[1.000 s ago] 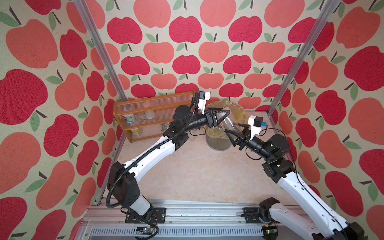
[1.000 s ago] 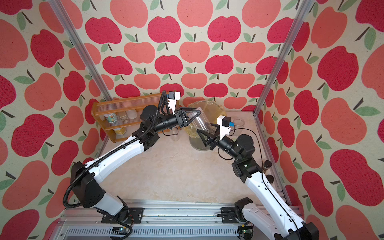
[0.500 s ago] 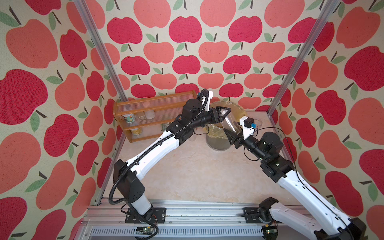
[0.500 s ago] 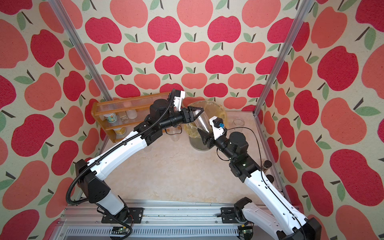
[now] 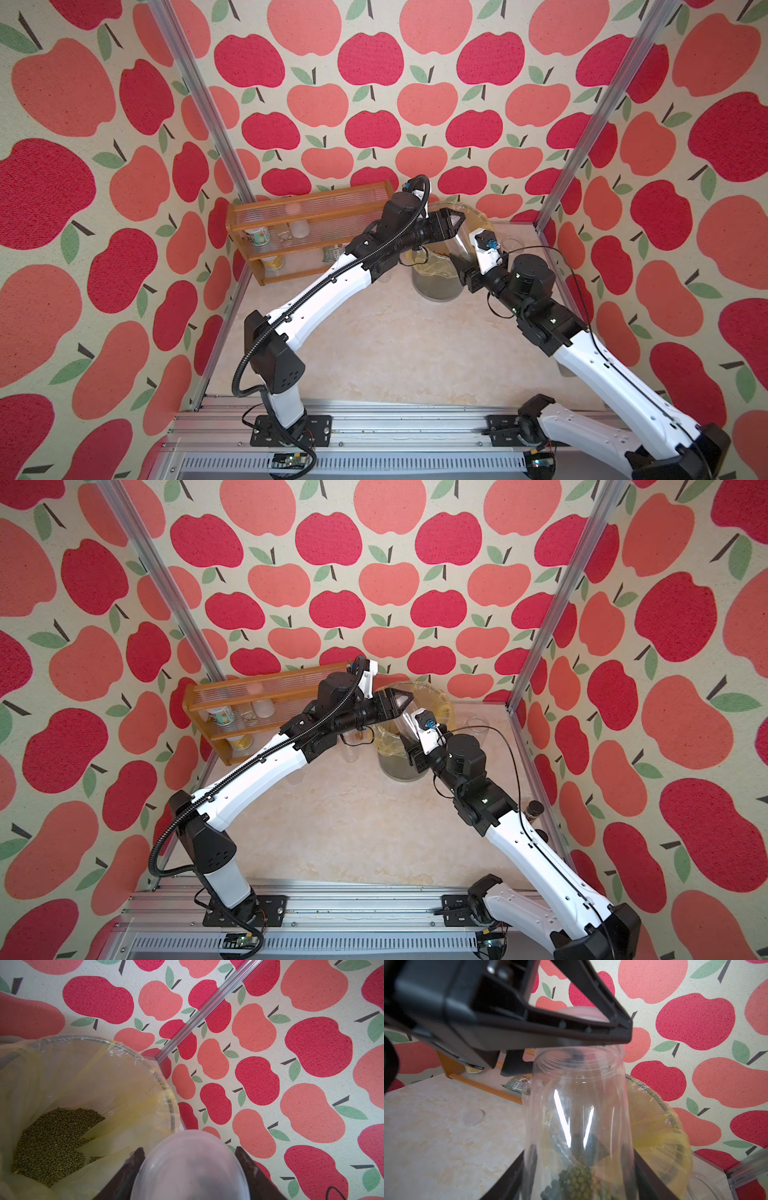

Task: Empty moldy mung beans from jars
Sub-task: Unscrew the lid from the jar.

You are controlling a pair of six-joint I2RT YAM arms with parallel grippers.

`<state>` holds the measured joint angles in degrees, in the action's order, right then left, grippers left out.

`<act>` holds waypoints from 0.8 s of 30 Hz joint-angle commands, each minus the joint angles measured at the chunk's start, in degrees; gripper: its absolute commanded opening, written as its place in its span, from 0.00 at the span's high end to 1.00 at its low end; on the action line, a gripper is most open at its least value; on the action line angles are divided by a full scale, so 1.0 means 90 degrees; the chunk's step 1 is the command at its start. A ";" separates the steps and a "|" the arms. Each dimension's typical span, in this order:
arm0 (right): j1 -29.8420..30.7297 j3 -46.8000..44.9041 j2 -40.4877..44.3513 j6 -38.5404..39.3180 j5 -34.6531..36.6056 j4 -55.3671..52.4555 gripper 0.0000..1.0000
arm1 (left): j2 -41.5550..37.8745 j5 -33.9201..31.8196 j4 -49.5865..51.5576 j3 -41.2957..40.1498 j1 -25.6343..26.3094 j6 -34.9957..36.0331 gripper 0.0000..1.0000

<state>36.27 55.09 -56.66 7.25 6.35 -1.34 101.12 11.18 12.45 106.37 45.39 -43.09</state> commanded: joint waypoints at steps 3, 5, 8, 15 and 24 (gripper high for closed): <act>-0.0024 -0.0360 0.0603 -0.0251 -0.0915 0.0550 0.63 | 0.0021 -0.0129 0.0177 -0.0129 0.0094 0.0101 0.39; -0.0091 -0.0445 0.0747 -0.0390 -0.1095 0.0566 0.63 | -0.0143 -0.0148 -0.0038 -0.0323 0.0094 0.0124 0.35; -0.0198 -0.0447 0.0854 -0.0555 -0.1139 0.0331 0.63 | -0.0340 -0.0077 -0.0298 -0.0471 0.0085 0.0333 0.28; -0.0482 -0.0624 0.1005 -0.0855 -0.1262 -0.0010 0.64 | -0.0905 -0.0162 -0.0271 -0.0504 0.0060 0.1051 0.10; -0.1218 -0.0693 0.1247 -0.1939 -0.3029 0.0416 0.63 | -0.2351 0.0139 -0.1708 -0.2181 -0.0001 0.1314 0.03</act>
<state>27.22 49.23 -46.98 -4.27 -12.08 -1.72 83.15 11.18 5.39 92.16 45.63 -32.38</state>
